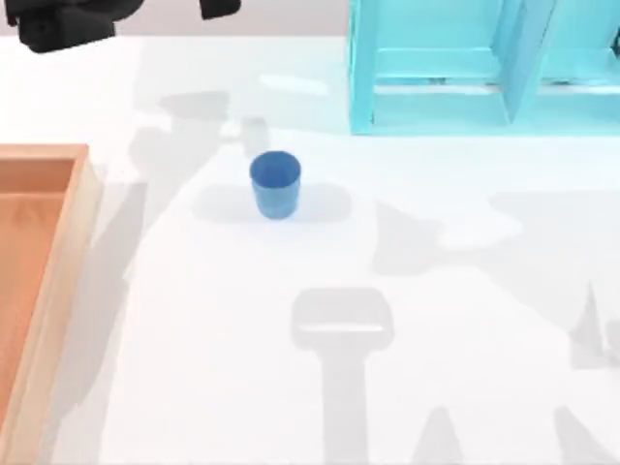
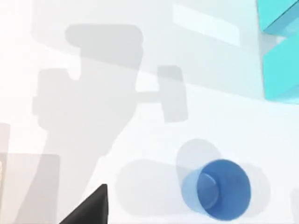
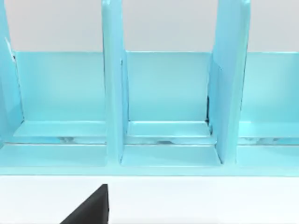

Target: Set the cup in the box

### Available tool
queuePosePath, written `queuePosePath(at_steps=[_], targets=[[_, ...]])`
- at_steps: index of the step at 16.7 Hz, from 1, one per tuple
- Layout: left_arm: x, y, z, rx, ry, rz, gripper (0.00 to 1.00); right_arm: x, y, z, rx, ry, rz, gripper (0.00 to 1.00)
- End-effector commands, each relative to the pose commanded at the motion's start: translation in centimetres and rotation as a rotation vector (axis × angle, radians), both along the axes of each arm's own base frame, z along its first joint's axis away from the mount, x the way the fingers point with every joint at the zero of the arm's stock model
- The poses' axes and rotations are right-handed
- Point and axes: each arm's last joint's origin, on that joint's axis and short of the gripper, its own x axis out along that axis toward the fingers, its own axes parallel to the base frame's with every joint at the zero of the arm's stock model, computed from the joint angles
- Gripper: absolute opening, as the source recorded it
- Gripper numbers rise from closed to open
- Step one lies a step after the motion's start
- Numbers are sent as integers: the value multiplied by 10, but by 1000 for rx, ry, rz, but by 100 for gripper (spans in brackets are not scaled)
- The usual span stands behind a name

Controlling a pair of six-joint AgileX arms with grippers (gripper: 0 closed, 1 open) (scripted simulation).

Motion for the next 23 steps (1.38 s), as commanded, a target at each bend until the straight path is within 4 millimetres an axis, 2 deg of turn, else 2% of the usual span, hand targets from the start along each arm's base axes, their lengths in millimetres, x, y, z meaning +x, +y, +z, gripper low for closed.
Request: queuePosePath(at_steps=[2,4,8,11,15,21,23], targets=[[25,-28,-11,14,87,-10,100,0,0,0,0,0,0,100],[40,-55,-25,42,168,-20,100,0,0,0,0,0,0,100],[56,-100,-61,125,316,-40,100,0,0,0,0,0,0,100],[60,-123,-87,188,400,-50,100,0,0,0,0,0,0,100],[59,-137,-102,230,449,-57,100,0,0,0,0,0,0,100],[61,-135,-104,230,451,-54,100,0,0,0,0,0,0,100],[63,-136,-115,234,455,-57,100,0,0,0,0,0,0,100]])
